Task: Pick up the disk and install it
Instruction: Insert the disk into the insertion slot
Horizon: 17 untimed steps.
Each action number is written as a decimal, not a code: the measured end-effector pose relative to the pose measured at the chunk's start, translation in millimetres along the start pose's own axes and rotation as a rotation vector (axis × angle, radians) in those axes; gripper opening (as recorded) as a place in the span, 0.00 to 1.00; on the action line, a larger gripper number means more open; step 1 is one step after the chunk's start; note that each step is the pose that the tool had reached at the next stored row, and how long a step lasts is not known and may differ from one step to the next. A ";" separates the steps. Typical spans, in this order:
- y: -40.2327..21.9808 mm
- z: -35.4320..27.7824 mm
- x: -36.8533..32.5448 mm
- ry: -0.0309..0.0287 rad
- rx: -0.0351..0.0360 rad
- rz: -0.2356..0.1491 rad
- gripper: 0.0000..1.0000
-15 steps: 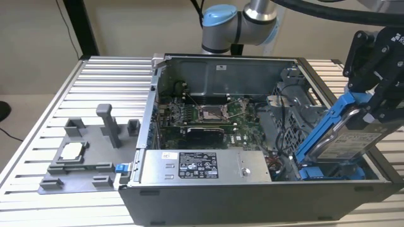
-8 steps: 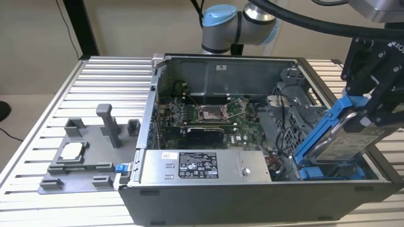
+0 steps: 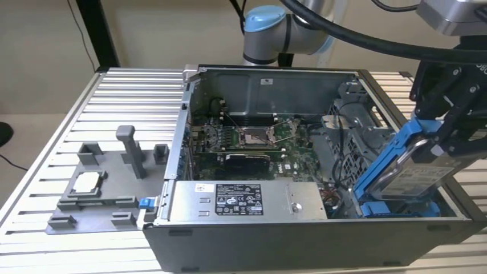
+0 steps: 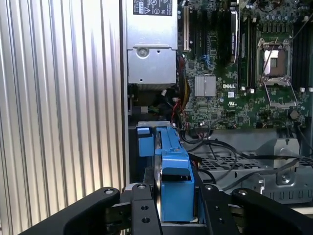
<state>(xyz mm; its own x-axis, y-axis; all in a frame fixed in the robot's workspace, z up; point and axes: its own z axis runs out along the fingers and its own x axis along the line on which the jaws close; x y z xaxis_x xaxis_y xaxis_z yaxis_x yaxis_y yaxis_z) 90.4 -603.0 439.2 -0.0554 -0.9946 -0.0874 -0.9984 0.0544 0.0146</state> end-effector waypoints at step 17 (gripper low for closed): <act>-0.4 15.4 1.6 -0.0029 0.0023 0.017 0.00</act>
<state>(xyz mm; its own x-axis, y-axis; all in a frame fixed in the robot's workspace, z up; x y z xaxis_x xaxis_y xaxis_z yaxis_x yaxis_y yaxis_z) 90.6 -603.3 423.8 -0.0725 -0.9933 -0.0900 -0.9973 0.0716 0.0138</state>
